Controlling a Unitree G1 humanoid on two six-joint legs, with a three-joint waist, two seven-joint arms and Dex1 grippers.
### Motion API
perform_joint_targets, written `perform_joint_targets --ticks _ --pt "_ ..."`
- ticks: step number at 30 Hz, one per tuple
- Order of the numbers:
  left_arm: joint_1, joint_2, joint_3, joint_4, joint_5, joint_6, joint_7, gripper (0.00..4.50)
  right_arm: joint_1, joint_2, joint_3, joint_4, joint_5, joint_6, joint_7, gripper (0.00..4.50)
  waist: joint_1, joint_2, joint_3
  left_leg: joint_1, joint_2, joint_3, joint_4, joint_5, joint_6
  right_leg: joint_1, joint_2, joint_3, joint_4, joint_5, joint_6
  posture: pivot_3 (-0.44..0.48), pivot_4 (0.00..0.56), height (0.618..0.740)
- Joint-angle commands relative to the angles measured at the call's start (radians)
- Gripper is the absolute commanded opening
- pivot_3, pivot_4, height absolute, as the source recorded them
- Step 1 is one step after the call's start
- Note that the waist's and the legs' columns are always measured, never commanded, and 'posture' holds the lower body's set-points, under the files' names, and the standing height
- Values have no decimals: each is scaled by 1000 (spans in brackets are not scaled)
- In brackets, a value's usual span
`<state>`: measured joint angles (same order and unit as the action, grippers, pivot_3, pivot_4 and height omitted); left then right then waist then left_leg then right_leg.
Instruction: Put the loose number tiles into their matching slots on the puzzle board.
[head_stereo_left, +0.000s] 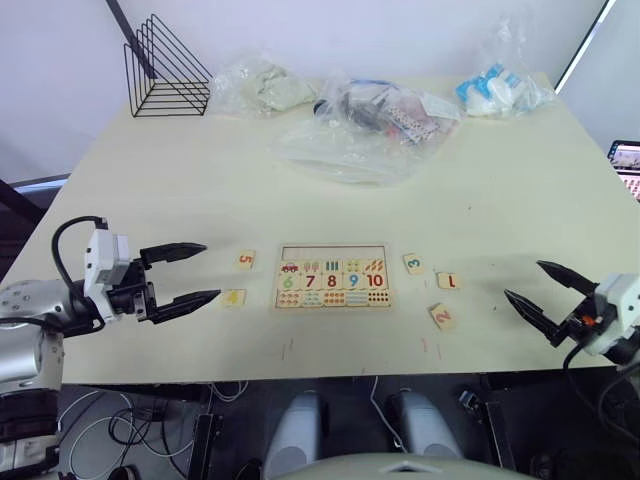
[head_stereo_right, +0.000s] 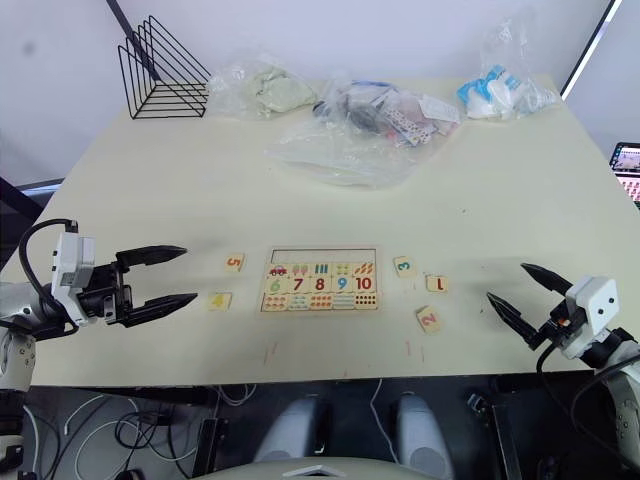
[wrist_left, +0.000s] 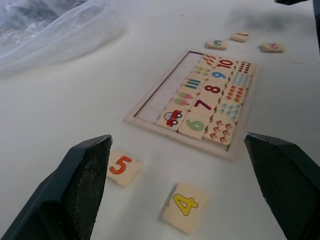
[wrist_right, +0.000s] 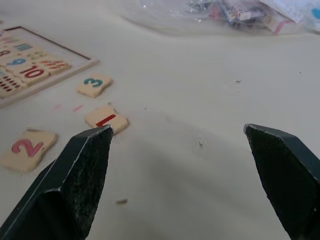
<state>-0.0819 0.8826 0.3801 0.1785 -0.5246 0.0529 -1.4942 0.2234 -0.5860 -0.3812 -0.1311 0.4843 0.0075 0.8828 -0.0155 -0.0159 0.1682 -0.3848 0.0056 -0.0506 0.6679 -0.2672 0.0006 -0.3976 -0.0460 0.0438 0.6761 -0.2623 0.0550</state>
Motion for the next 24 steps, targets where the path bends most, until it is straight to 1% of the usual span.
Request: perform_joint_targets --ticks 1,4,8,13,16,19,24 --pt "-29 26 8 32 -32 -45 -89 4500 9 36 47 -172 -58 121 -179 4385 0 0 0 0 0 0 0 0 0 0 0 0 0 0 0 0 150 740" --pt "-36 34 0 45 -62 -63 -119 4500 13 64 99 -283 -87 236 -290 4385 0 0 0 0 0 0 0 0 0 0 1 0 0 0 0 0 150 740" --pt "-25 74 -40 63 -125 -106 -120 4500 -1 128 188 -428 -106 415 -448 4385 0 0 0 0 0 -3 0 0 0 0 0 0 0 0 0 0 150 740" --pt "3 127 -89 93 -202 -166 -120 4500 -13 188 270 -543 -127 585 -582 4385 -1 0 0 -1 0 -7 0 0 0 -1 0 -1 0 0 0 0 150 740" --pt "18 152 -113 110 -240 -200 -120 4500 -27 221 293 -581 -141 658 -649 4385 0 0 0 -1 0 -7 0 0 0 -1 0 -1 -1 0 0 0 150 740" --pt "38 182 -127 136 -288 -252 -120 4500 -48 285 325 -609 -162 748 -747 4385 -2 0 0 -1 0 -8 0 0 0 -1 0 -1 -1 0 0 0 150 740" --pt "75 228 -137 161 -361 -305 -120 4500 -74 351 360 -628 -191 847 -832 4385 -2 0 0 -2 1 -8 -1 0 0 -2 1 -1 -1 -1 -1 0 150 740"
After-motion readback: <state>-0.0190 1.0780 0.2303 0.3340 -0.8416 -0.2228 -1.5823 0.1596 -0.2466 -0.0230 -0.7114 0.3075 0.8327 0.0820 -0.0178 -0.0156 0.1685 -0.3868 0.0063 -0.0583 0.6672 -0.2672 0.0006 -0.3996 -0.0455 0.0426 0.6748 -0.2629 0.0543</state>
